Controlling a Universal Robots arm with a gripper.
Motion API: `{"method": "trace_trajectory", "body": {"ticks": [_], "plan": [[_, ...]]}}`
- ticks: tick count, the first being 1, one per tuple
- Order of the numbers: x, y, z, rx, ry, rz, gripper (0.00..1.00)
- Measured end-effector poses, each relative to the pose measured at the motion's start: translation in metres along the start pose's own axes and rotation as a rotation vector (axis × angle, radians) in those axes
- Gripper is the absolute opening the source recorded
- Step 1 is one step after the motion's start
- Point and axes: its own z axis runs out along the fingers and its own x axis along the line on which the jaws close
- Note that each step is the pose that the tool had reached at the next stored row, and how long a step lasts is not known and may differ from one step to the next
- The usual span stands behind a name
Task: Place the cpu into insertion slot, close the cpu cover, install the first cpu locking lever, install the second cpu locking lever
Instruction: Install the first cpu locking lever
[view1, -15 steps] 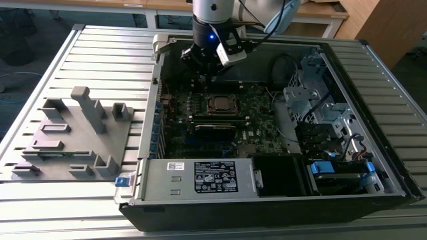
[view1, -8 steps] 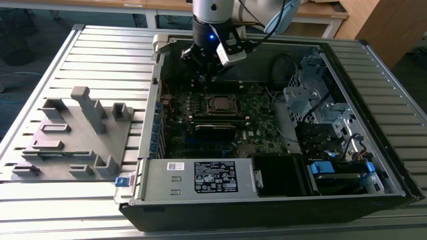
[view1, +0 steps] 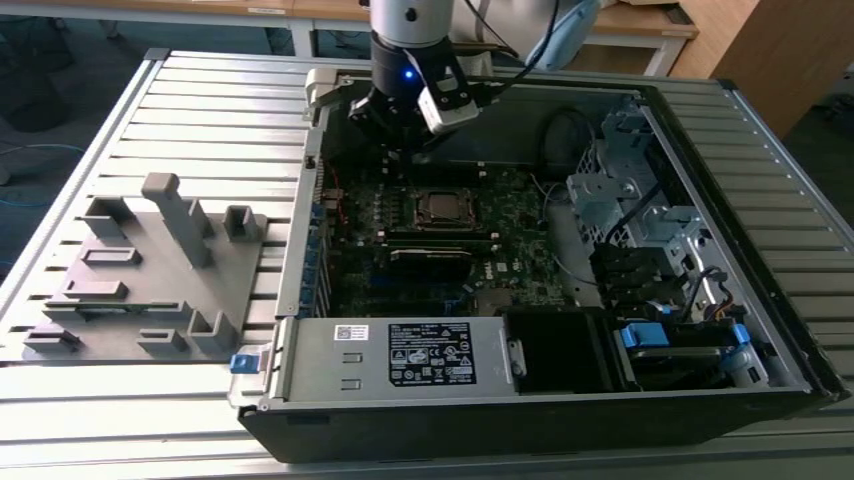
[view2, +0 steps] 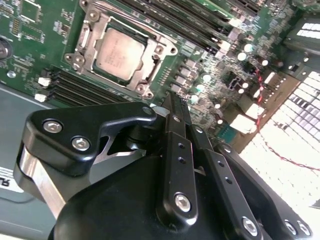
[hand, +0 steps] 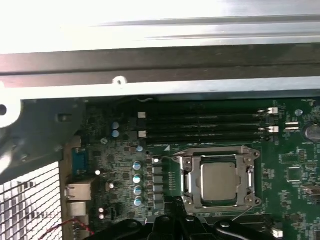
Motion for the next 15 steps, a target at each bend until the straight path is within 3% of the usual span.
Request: {"method": "trace_trajectory", "body": {"ticks": [5,7,10,13,15], "plan": [[0.0070,-0.0016,0.0003,-0.0021,-0.0001,0.000,0.10],[0.0085,-0.0025,0.0003,-0.0094,0.0003,0.000,0.10],[0.0101,-0.0047,0.0004,-0.0353,0.0018,0.000,0.10],[0.0109,-0.0076,0.0006,-0.0691,0.0033,0.001,0.10],[0.0115,-0.0097,0.0010,-0.0845,0.0043,0.001,0.10]]}}
